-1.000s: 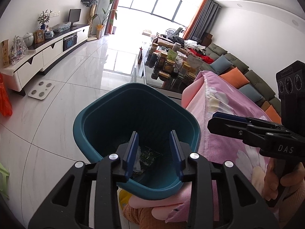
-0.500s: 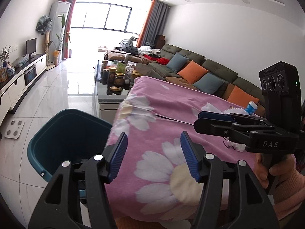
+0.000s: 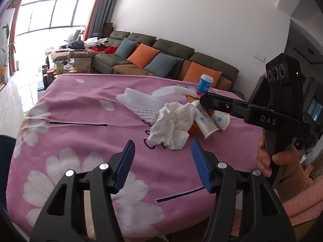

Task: Collect trash
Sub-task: 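Move both open tools back over the paper cups on the table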

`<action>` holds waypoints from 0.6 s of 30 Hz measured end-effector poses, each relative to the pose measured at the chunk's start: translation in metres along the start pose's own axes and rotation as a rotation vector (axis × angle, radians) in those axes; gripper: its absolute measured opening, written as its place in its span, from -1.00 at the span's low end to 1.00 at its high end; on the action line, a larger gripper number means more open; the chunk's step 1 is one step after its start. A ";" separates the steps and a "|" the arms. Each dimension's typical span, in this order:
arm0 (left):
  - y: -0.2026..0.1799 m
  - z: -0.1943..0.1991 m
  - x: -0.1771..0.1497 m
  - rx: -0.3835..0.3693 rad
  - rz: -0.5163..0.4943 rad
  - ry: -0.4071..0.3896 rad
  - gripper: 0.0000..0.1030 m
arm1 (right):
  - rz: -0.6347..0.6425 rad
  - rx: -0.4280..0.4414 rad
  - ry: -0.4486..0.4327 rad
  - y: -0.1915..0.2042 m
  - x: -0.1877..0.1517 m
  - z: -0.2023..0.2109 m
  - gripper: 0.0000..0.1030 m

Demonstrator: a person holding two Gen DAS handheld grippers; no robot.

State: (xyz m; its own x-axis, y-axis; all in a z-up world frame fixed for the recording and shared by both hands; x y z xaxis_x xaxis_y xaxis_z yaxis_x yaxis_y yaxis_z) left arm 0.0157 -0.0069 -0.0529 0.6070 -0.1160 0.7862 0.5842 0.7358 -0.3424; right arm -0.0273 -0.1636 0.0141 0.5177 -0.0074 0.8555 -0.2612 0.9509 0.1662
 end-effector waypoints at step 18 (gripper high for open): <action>-0.059 -0.101 0.012 -0.180 0.004 0.210 0.11 | -0.359 -0.147 0.031 -0.134 -0.074 0.044 -0.19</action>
State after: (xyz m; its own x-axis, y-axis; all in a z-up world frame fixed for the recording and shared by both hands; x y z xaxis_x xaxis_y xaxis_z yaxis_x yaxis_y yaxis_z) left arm 0.0427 -0.1187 -0.0755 0.6965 -0.2629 0.6677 0.6568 0.6083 -0.4456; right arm -0.0668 -0.3042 -0.0496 0.5798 -0.3406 0.7401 0.0594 0.9237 0.3786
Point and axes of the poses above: each gripper's, at about its wrist camera, not at the fingertips, and z roughly against the way its jaws point, y to its left, x to its top, the point moved 1 cm from there along -z, roughly the way its jaws point, and after that the axes turned 5 degrees about z, right-handed, at the moved point
